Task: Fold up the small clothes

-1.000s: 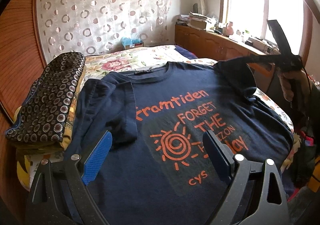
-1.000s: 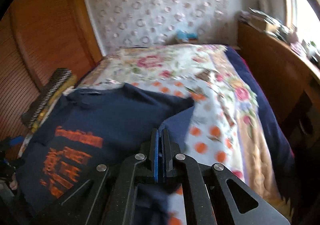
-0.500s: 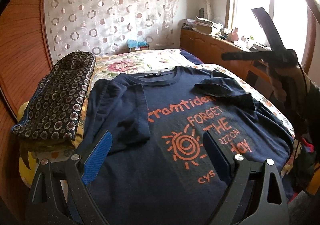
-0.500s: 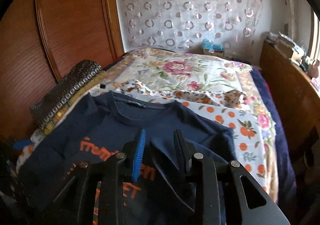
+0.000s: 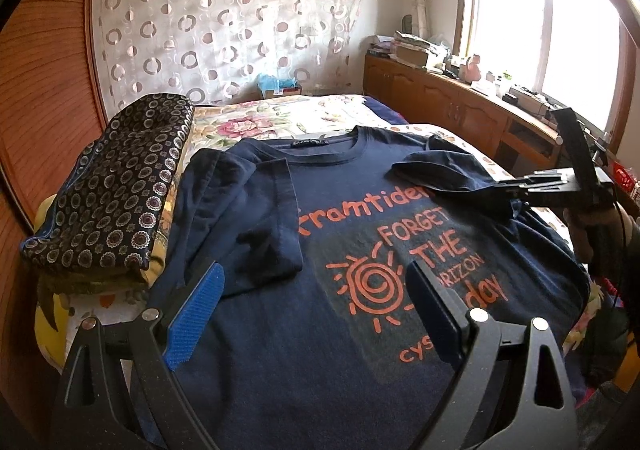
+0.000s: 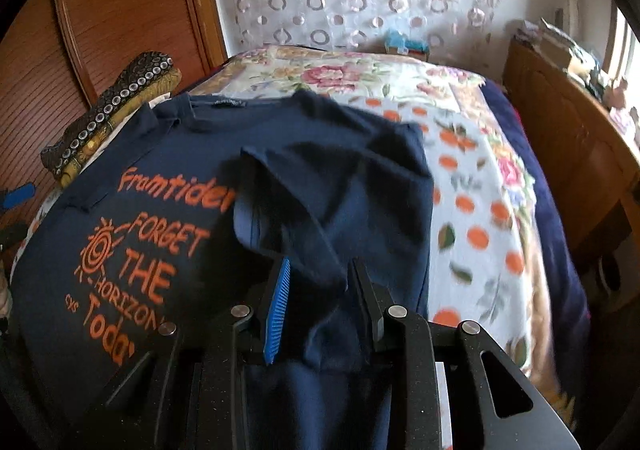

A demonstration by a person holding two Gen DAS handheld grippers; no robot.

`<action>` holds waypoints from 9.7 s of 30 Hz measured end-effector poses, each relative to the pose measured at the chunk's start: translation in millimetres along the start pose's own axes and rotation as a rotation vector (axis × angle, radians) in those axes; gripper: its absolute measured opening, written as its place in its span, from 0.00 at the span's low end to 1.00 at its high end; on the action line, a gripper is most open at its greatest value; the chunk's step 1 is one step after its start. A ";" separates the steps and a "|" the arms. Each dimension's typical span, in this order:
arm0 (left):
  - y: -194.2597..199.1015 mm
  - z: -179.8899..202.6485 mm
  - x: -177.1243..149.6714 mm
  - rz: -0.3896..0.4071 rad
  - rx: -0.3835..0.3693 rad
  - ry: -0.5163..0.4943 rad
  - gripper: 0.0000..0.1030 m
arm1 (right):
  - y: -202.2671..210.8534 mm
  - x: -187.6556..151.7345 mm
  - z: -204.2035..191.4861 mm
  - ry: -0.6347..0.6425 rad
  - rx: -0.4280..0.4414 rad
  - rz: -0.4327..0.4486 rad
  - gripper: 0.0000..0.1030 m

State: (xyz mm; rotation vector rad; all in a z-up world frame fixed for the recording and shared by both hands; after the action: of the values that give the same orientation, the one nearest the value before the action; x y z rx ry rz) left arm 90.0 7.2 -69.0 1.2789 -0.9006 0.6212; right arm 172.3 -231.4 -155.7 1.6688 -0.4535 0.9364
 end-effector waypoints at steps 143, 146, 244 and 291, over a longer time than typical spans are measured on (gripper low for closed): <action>134.8 -94.6 -16.6 0.208 0.130 0.175 0.05 | 152.6 -65.7 13.4 0.078 -0.078 0.323 0.03; 147.7 -89.9 -23.8 0.212 0.134 0.164 0.05 | 161.3 -81.5 3.3 0.089 -0.083 0.304 0.03; 224.1 -21.9 130.9 0.479 -0.096 -0.018 0.11 | 312.0 20.3 -15.8 0.143 0.063 0.590 0.10; -118.0 -94.7 168.9 0.143 0.153 -0.010 0.11 | 91.3 213.1 5.3 0.152 -0.208 0.244 0.10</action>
State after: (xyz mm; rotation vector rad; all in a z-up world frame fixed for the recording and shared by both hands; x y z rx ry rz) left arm 297.0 60.7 6.6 1.3624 -0.9736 0.8091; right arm 239.6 -229.0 66.1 1.3634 -0.6387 1.1454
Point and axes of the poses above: each gripper's, at about its wrist camera, not at the fingertips, and y roughly against the way its jaws point, z to its right, x to its top, the point moved 2 cm from there along -y, roughly the way its jaws point, and after that the axes turned 6 degrees about z, right-handed, at the moved point
